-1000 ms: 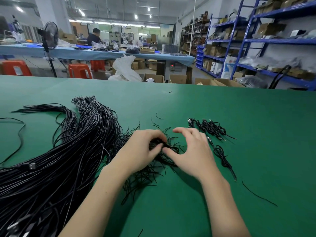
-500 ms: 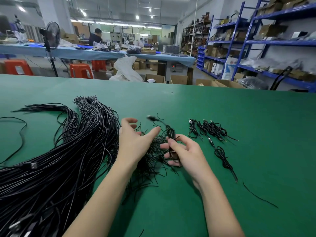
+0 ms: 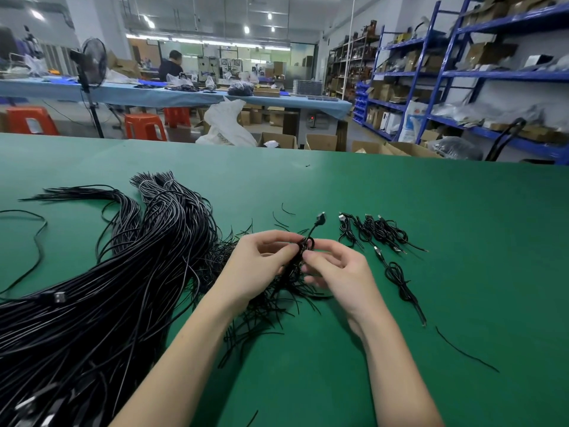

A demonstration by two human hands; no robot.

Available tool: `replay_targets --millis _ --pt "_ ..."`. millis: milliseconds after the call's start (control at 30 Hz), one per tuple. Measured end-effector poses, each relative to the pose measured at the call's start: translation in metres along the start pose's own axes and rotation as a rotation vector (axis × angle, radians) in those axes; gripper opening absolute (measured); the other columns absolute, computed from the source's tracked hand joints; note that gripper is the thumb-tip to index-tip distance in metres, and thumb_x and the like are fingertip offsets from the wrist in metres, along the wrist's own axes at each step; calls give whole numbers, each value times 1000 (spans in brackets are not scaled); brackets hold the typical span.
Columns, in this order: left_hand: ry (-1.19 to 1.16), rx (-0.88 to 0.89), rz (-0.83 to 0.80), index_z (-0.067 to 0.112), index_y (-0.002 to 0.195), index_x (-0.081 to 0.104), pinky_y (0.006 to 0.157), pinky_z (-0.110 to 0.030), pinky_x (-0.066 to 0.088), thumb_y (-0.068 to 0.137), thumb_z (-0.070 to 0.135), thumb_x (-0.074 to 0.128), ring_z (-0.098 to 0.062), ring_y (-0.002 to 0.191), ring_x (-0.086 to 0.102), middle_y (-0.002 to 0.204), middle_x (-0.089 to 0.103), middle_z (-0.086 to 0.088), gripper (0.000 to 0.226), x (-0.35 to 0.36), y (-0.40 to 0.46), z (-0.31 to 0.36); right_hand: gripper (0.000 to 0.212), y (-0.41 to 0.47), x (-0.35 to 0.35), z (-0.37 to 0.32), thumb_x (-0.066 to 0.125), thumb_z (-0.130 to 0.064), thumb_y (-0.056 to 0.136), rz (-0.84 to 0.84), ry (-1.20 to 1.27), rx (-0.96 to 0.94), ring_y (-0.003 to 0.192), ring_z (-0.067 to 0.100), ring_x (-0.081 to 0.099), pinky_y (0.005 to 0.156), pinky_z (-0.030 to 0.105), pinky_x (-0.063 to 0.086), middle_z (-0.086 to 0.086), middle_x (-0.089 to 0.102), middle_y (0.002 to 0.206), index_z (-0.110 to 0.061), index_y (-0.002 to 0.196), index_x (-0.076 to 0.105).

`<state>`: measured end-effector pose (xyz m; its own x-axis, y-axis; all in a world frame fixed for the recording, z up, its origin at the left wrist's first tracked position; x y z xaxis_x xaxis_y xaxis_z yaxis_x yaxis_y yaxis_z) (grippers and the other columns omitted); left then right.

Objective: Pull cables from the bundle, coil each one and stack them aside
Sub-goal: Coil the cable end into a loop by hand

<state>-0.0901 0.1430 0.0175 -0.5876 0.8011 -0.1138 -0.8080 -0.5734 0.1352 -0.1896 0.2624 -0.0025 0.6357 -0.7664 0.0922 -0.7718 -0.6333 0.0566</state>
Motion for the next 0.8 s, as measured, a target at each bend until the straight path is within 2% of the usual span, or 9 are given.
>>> replay_targets --millis 67,133,200,300,500,633,700,800 --pt "11 -2 -31 26 105 77 77 -21 53 96 18 67 -7 82 67 95 78 4 16 -1 1 1 10 -1 2 0 70 -3 91 22 89 23 68 10 69 62 19 56 3 75 75 -9 98 73" --pt "-2 -79 -58 22 109 73 77 -24 53 97 16 65 -9 80 65 93 74 0 16 -4 2 -1 7 0 1 1 69 1 91 68 200 54 66 11 69 62 20 58 2 74 71 -6 93 70" --pt "1 -190 -127 16 105 69 72 -26 49 97 13 63 -14 75 59 84 68 -4 10 -7 1 -4 8 2 0 3 66 4 92 100 288 81 64 11 68 63 22 59 3 72 69 -3 96 67" --pt "-113 -279 -180 11 100 68 65 -21 49 96 12 66 -14 71 60 75 67 0 5 -6 0 -7 10 1 1 4 60 6 95 109 398 103 64 12 68 63 24 60 6 69 74 -4 99 62" --pt "-437 -358 -168 12 91 69 64 -23 56 78 12 76 -15 68 66 80 68 -7 15 -6 4 -4 19 -2 -4 0 62 -6 95 -42 463 107 72 14 65 60 24 55 1 65 90 -15 109 70" --pt "-530 -378 -174 13 87 67 59 -22 57 70 10 76 -17 70 68 79 68 -8 20 -6 4 -2 31 -6 -3 -4 75 -16 81 -142 492 104 72 12 66 59 23 55 -5 69 82 -17 111 70" --pt "-538 -373 -171 13 86 66 58 -21 57 69 9 76 -16 69 67 80 63 -8 20 -7 4 -2 27 -6 -1 -4 75 -8 84 -126 489 104 67 13 66 58 22 56 -2 69 78 -14 109 66" --pt "-561 -386 -179 12 84 65 59 -20 57 71 9 75 -17 69 65 83 59 -10 16 -6 4 -2 19 -5 4 -4 61 5 92 -54 526 133 62 14 65 56 22 56 3 67 72 -10 104 60"
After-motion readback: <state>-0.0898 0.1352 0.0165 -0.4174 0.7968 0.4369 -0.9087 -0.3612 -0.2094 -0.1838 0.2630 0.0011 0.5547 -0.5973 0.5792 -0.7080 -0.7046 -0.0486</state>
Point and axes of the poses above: each hand's wrist, its own y-axis towards the middle knuckle, its own x-axis out of the palm, z = x × y, the point moved 1 cm from there along y, towards the middle knuckle
